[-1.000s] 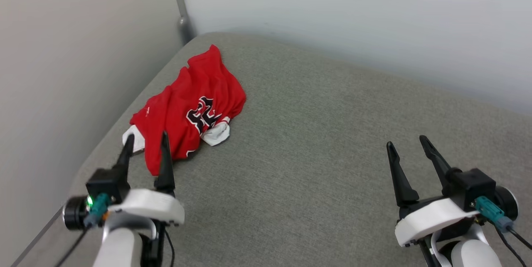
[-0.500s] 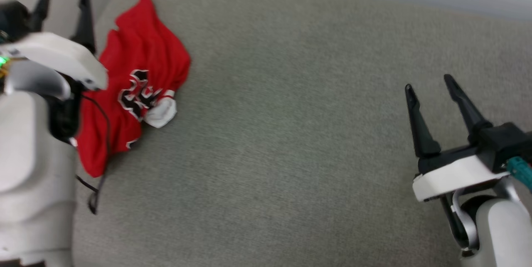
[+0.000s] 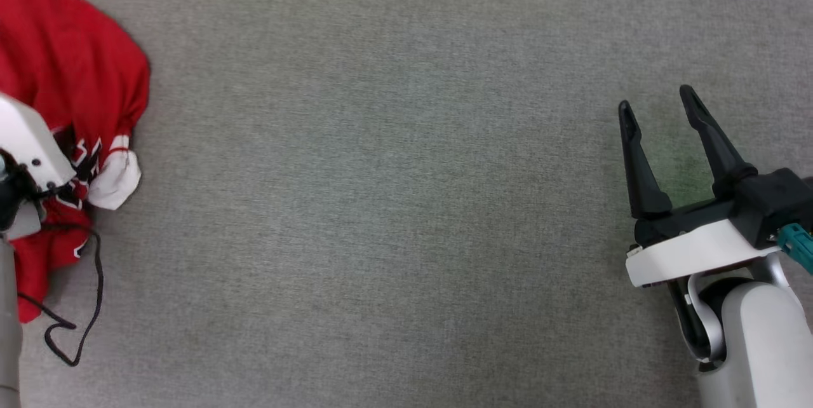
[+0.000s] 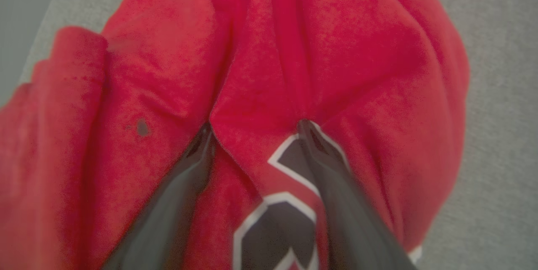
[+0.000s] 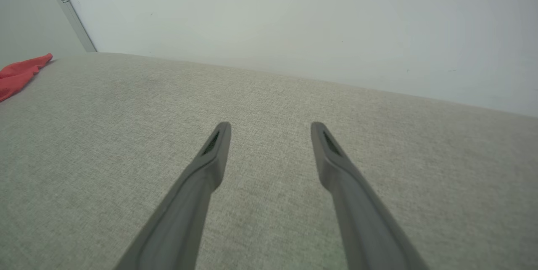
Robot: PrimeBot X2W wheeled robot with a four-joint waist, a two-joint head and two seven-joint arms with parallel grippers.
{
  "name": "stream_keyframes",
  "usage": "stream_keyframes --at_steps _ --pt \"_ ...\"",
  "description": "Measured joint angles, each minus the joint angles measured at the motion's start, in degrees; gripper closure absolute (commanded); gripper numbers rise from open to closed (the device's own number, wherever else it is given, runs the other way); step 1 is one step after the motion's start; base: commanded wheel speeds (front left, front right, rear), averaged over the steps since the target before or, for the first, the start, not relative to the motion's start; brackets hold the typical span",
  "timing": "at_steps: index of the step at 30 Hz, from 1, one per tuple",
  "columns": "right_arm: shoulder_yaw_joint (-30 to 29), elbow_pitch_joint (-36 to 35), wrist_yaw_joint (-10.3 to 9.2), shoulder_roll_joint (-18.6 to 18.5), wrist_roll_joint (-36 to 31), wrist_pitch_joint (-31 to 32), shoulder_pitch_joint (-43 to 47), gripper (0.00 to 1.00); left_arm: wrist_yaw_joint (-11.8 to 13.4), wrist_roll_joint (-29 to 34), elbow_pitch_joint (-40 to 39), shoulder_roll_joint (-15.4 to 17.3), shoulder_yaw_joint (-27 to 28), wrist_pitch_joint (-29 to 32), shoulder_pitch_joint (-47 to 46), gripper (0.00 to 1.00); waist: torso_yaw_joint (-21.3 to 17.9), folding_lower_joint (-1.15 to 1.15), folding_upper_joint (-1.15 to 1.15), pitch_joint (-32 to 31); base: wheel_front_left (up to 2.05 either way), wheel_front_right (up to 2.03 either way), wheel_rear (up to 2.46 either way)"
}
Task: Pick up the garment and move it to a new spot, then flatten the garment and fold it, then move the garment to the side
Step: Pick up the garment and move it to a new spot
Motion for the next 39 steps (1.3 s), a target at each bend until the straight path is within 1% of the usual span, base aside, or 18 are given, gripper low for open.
stream_keyframes --at_steps 3,4,5,6,7,8,9,11,12,13,14,17,21,27,30,32,35,39 --pt "0.21 0.69 0.00 0.14 0.14 -0.31 -0.51 0.00 -0.07 -2.85 1.10 0.49 1.16 4.52 0.67 0.00 -0.80 0.00 0.00 0.57 0.00 0.00 0.00" --pt "0.27 0.86 0.00 0.15 0.20 -0.46 -0.54 0.00 -0.02 -3.38 1.32 0.57 1.51 5.20 0.77 0.00 -0.95 0.00 0.00 0.54 0.00 0.00 0.00" --pt "0.30 0.92 0.00 0.18 0.25 -0.48 -0.55 0.00 0.12 -3.45 1.27 0.54 1.67 4.98 0.94 0.05 -1.04 -0.01 0.00 0.46 0.00 0.00 0.00" --pt "0.29 1.00 0.00 0.21 0.32 -0.57 -0.56 0.00 0.25 -3.44 1.23 0.47 1.67 4.67 1.17 0.53 -1.09 0.00 0.00 0.34 0.00 0.00 0.00" --pt "0.27 1.12 0.00 0.22 0.34 -0.67 -0.56 0.00 0.27 -3.57 1.30 0.31 1.66 4.70 1.39 0.66 -1.13 -0.01 0.00 0.17 0.00 0.00 0.00" --pt "0.23 1.23 0.00 0.22 0.43 -0.66 -0.56 0.00 0.37 -3.60 1.26 0.12 1.63 4.52 1.53 0.88 -1.15 0.00 0.00 -0.04 0.00 0.00 0.00" --pt "0.19 1.24 0.00 0.21 0.51 -0.66 -0.56 0.00 0.58 -3.58 1.27 -0.10 1.57 4.14 1.68 1.00 -1.15 -0.01 0.00 -0.27 0.00 0.00 0.00" --pt "-0.02 1.31 0.00 0.18 0.51 -0.62 -0.53 0.00 0.86 -3.36 1.38 -0.42 1.29 3.44 2.03 1.00 -1.12 -0.01 0.00 -0.88 0.00 0.00 0.00" --pt "-0.36 1.37 0.00 0.18 0.49 -0.36 -0.37 0.00 1.66 -2.05 1.36 -0.60 0.55 1.00 2.12 1.00 -0.99 0.00 0.00 -2.05 0.00 0.00 0.00" --pt "-0.36 1.37 0.00 0.18 0.49 -0.36 -0.37 0.00 1.66 -2.05 1.36 -0.60 0.55 1.00 2.12 1.00 -0.99 0.00 0.00 -2.05 0.00 0.00 0.00" --pt "-0.60 1.47 0.00 0.19 0.49 -0.27 -0.05 0.00 2.37 -0.84 1.19 -0.58 0.13 -1.94 2.20 1.00 -0.88 -0.01 0.00 -3.09 0.00 0.00 0.00" --pt "-1.07 1.86 0.00 0.27 0.51 -0.36 0.68 0.00 2.89 0.62 0.15 -0.13 0.05 -7.53 1.65 1.00 -0.67 -0.01 0.00 -5.08 0.00 0.00 0.00" --pt "-1.68 2.18 0.00 0.80 0.59 -0.68 2.64 0.00 4.44 3.87 -1.79 0.49 -0.52 -17.73 -0.05 1.00 -0.36 -0.01 0.00 -8.50 0.00 0.00 0.00" --pt "-2.24 2.65 0.00 1.72 1.19 -0.73 5.25 0.00 4.77 6.94 -3.27 0.27 -2.16 -28.74 -2.52 1.00 -0.45 -0.01 0.00 -14.57 0.00 0.00 0.00" --pt "-2.54 2.76 0.00 1.98 1.56 -0.75 6.73 0.00 5.10 8.45 -4.14 -0.02 -3.31 -33.10 -3.34 1.00 -0.96 -0.02 0.00 -17.71 0.00 0.00 0.00" --pt "-3.04 2.69 0.00 2.12 1.78 -0.69 7.88 0.00 5.16 9.35 -4.89 -0.81 -4.43 -35.13 -3.42 1.00 -1.55 -0.02 0.00 -19.77 0.00 0.00 0.00" --pt "-3.53 2.48 0.00 2.23 1.99 -0.34 9.21 0.00 5.06 9.61 -6.19 -3.12 -5.95 -37.06 -3.36 1.00 -2.95 -0.02 0.00 -22.48 0.00 0.00 0.00" --pt "-3.69 1.85 0.00 2.27 2.81 0.56 10.81 0.00 4.72 9.28 -8.72 -6.81 -7.84 -38.11 -1.92 1.00 -6.14 -0.03 0.00 -24.68 0.00 0.00 0.00"
